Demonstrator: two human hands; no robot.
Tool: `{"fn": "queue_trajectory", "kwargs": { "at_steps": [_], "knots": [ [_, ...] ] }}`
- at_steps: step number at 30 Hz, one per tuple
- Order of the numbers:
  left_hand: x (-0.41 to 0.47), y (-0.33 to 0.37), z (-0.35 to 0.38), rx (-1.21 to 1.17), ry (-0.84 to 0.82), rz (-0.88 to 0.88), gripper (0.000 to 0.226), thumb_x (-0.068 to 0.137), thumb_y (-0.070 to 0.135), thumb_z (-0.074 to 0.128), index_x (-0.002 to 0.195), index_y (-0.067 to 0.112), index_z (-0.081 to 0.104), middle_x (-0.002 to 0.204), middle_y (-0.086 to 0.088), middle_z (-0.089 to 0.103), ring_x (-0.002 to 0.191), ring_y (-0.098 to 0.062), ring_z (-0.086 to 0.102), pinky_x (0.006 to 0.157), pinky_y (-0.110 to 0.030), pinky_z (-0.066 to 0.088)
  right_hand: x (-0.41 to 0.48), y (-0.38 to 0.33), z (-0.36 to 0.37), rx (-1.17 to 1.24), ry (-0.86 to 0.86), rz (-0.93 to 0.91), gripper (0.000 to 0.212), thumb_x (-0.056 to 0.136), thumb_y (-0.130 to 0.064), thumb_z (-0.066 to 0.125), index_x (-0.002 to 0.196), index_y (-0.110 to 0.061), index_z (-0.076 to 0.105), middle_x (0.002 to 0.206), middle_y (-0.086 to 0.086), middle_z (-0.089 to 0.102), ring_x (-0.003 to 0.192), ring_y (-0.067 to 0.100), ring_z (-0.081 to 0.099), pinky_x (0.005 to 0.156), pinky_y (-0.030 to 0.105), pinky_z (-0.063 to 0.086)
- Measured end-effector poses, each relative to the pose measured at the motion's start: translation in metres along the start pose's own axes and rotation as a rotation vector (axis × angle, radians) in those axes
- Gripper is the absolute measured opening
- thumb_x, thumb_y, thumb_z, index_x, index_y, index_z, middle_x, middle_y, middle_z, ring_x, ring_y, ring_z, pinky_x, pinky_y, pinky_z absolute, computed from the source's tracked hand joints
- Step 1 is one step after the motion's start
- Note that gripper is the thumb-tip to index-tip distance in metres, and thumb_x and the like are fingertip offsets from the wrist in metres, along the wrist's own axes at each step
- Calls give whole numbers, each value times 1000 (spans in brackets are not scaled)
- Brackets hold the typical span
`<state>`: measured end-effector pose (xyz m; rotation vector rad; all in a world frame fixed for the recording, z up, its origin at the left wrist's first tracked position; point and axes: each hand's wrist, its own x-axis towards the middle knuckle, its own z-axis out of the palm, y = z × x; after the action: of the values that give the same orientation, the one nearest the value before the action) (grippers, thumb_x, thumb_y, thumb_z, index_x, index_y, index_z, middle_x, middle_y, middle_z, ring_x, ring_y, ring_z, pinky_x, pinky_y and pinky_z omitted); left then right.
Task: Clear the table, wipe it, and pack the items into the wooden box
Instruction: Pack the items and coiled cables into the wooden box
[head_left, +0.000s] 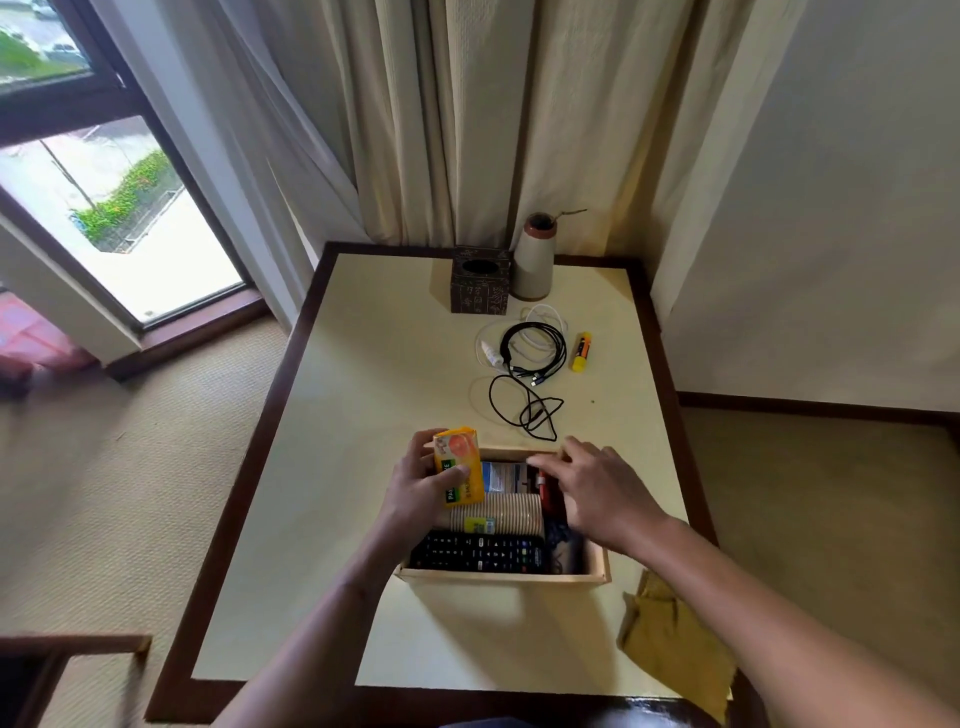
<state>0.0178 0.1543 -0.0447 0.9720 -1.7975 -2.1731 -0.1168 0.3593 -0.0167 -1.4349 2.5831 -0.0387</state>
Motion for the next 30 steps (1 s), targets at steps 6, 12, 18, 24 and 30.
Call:
{"fn": "queue_trajectory", "kwargs": {
  "at_steps": [6, 12, 18, 24, 30],
  "knots": [
    [-21, 7, 33, 52, -133, 122, 16, 94, 10, 72, 108, 13, 63, 99, -13, 74, 89, -28, 72, 68, -36, 60, 9, 25, 0, -95, -66, -154, 44, 89, -17, 72, 129, -33, 63, 119, 5, 60, 107, 26, 61, 80, 35, 47],
    [-27, -9, 69, 321, -288, 175, 26, 82, 20, 84, 105, 23, 72, 97, -1, 76, 91, -21, 72, 78, -40, 63, 19, 37, -4, -18, -98, -178, 21, 94, -23, 66, 112, -32, 73, 97, 0, 57, 82, 20, 62, 58, 27, 39],
    [-22, -18, 90, 815, -269, 265, 35, 88, 17, 76, 118, 31, 63, 101, 7, 75, 85, -8, 70, 75, -40, 61, 24, 44, -10, 154, -187, -123, 32, 93, -14, 66, 115, -35, 76, 98, -6, 61, 88, 16, 59, 67, 27, 41],
    [-19, -24, 106, 1237, -247, 448, 39, 92, 32, 66, 130, 32, 55, 124, 7, 67, 122, -20, 49, 104, -43, 32, 21, 47, -11, 156, -171, -138, 33, 92, -15, 66, 115, -36, 75, 100, -8, 64, 89, 14, 59, 66, 28, 44],
    [-14, -25, 109, 1537, -298, 676, 29, 91, 39, 66, 118, 29, 66, 126, 3, 62, 112, -22, 43, 95, -44, 32, 22, 48, -12, 159, -170, -143, 33, 94, -14, 63, 118, -34, 75, 104, -8, 67, 93, 16, 61, 71, 29, 47]
  ]
}}
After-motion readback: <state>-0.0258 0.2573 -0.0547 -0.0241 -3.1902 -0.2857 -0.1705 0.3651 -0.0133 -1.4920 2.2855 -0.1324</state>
